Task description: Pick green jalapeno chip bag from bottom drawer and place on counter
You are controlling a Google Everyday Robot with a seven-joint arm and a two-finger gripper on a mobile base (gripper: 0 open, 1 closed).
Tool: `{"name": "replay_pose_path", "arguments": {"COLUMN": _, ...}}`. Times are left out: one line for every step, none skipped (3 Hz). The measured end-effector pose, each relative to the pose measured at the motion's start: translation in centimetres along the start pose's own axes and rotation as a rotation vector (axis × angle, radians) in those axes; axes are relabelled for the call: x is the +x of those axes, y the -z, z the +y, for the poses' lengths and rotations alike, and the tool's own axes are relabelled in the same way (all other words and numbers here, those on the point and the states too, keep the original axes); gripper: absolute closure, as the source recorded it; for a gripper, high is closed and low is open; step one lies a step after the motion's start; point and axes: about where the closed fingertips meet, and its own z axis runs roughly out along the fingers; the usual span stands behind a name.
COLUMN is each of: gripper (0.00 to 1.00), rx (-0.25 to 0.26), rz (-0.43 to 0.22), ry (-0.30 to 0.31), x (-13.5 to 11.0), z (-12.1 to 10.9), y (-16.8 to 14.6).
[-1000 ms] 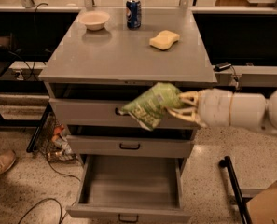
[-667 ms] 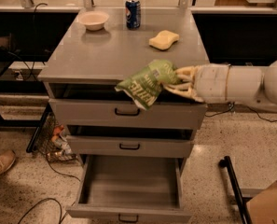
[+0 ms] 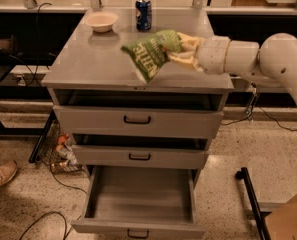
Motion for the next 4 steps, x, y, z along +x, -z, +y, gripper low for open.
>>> {"name": "replay_pose_path", "arguments": {"gripper": 1.00, "rx": 0.037, "rz": -0.017, "ry": -0.055, "x": 1.5, "z": -3.1, "y": -2.9}}
{"name": "replay_pose_path", "arguments": {"gripper": 0.73, "rx": 0.053, "rz": 0.006, "ry": -0.109, "x": 3.8, "z": -5.1, "y": -6.0}}
{"name": "replay_pose_path", "arguments": {"gripper": 0.50, "rx": 0.052, "rz": 0.026, "ry": -0.134, "x": 5.1, "z": -5.7, "y": -7.3}}
{"name": "replay_pose_path", "arguments": {"gripper": 0.27, "rx": 0.021, "rz": 0.050, "ry": -0.146, "x": 6.1, "z": -5.6, "y": -8.6}}
